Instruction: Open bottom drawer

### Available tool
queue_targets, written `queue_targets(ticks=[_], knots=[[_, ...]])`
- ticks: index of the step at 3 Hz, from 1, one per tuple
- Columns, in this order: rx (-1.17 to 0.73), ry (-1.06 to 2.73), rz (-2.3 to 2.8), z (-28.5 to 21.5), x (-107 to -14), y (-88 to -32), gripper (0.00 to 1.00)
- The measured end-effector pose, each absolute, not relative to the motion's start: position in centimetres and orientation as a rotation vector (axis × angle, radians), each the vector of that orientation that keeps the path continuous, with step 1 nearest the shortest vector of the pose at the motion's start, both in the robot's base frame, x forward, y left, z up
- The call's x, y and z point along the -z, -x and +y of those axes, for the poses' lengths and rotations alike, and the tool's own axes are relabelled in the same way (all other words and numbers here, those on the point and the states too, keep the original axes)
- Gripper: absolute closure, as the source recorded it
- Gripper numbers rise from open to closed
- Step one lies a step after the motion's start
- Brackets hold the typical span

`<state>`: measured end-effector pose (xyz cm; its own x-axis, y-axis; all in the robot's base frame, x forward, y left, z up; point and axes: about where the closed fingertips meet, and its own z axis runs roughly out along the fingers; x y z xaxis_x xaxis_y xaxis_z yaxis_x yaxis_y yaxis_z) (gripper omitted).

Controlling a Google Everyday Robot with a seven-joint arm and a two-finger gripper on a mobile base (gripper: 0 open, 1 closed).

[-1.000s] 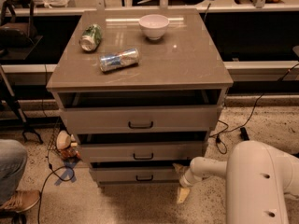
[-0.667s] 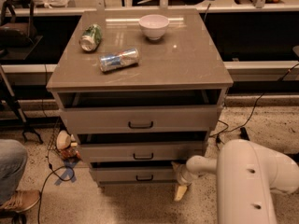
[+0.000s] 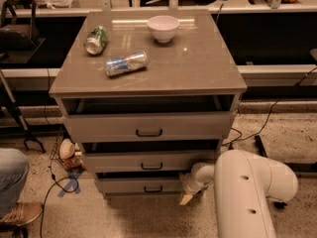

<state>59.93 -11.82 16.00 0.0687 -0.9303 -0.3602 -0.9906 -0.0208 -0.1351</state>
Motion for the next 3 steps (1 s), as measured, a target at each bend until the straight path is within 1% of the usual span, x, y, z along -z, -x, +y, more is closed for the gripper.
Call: queue_targets(ticks=[1,2,3], knots=[[-0.285,1.973,1.915,-12.15,-15.91,-57.89,0.57],[-0.285,1.973,1.915,-12.15,-16.25,-57.9,0.8],[-0.285,1.973,1.914,-12.14,-16.46,-57.89,0.0]])
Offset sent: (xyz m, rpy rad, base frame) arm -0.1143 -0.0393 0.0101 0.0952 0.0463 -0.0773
